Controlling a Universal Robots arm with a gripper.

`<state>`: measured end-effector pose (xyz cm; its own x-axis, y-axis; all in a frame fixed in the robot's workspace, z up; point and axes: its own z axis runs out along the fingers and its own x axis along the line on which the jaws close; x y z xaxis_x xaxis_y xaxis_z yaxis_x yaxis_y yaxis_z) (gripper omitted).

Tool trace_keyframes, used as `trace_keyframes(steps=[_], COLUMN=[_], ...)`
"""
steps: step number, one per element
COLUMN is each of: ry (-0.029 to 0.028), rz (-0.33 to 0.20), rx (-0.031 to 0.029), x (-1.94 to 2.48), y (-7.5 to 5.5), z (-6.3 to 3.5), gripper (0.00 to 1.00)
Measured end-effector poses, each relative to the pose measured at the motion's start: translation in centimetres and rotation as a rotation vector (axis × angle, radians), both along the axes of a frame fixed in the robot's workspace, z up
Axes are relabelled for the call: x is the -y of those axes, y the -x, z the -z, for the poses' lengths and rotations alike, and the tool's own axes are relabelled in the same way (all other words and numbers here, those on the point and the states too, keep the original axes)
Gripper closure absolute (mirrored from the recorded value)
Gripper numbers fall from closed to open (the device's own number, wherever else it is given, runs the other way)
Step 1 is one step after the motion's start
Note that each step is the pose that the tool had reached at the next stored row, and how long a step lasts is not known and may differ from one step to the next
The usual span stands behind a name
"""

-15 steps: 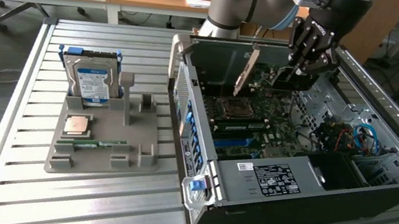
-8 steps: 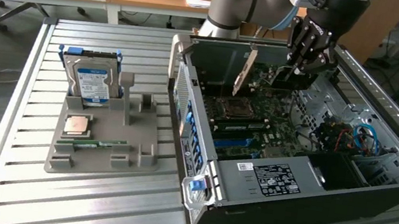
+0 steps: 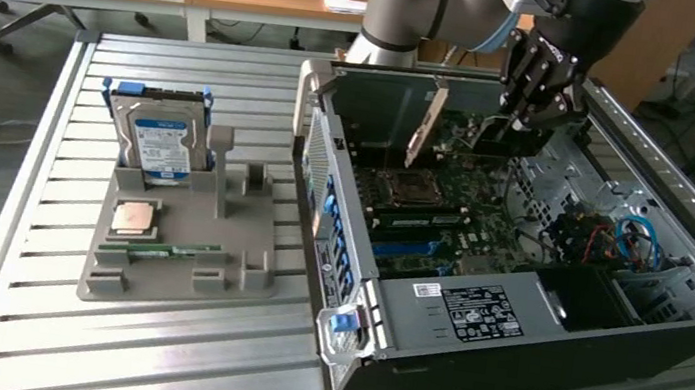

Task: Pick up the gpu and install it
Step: 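Insert the gpu into the slot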

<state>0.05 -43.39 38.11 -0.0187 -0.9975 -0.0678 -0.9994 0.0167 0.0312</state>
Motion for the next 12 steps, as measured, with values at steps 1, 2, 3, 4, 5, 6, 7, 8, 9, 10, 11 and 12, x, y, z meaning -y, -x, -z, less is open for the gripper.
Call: trace_keyframes(steps=[1,2,3,4,5,6,7,8,9,10,11,12], ry=[0.0001,0.0001,0.0001,0.0001,0.0001,0.0001,0.0000,0.0000,-0.0001,0.0000,0.0000,-0.0002], rz=[0.000,0.000,0.000,0.000,0.000,0.001,0.001,0.002,0.002,0.002,0.003,0.003], rx=[-0.0001,-0.0001,-0.0001,-0.0001,0.0000,-0.0001,-0.0001,-0.0001,-0.0001,-0.0001,-0.0001,0.0000], x=[0.05,0.10,0.18,0.26,0.35,0.45,0.66,0.76,0.85,0.93,0.99,1.01], y=[0.00,0.00,-0.01,-0.01,0.00,0.00,0.00,0.00,0.00,0.00,0.01,0.01], z=[0.00,0.01,0.02,0.02,0.03,0.03,0.03,0.03,0.03,0.03,0.03,0.04], gripper=[0.74,0.74,0.74,0.74,0.74,0.74,0.74,0.74,0.74,0.74,0.74,0.74])
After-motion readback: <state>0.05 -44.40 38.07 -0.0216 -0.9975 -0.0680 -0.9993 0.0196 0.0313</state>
